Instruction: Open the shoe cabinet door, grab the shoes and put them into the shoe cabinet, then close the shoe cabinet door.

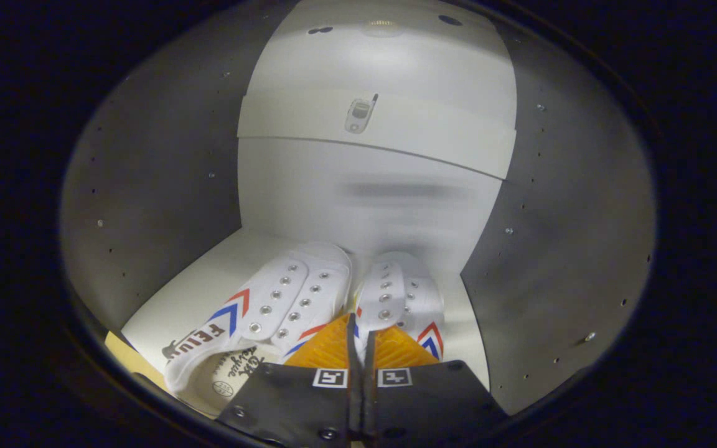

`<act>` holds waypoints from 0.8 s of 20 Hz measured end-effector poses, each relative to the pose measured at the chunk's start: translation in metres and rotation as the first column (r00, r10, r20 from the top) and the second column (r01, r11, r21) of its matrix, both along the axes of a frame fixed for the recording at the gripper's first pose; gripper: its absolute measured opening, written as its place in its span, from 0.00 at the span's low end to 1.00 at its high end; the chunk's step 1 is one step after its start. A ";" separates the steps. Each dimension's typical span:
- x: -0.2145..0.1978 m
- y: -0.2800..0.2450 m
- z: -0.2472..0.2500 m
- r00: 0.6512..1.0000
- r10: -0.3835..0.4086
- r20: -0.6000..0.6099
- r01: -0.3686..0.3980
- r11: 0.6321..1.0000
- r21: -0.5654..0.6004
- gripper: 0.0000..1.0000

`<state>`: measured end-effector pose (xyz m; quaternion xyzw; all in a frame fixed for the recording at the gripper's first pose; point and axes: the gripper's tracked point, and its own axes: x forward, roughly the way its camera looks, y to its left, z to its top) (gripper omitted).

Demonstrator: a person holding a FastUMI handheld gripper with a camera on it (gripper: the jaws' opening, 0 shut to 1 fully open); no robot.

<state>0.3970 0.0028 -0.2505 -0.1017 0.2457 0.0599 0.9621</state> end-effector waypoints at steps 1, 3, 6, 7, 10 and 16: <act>-0.001 0.000 0.000 1.000 -0.003 -0.011 0.004 1.000 0.016 0.04; 0.002 -0.006 -0.004 1.000 -0.025 -0.008 0.025 0.999 0.027 0.04; 0.000 -0.007 0.000 0.999 -0.035 0.020 0.035 0.999 0.029 0.18; -0.001 -0.008 0.002 0.999 -0.036 0.025 0.036 0.999 0.026 0.23; -0.005 -0.022 0.013 0.996 -0.067 0.063 0.064 0.997 0.036 0.36; -0.026 -0.021 0.053 0.984 -0.083 0.158 0.075 0.995 0.059 0.62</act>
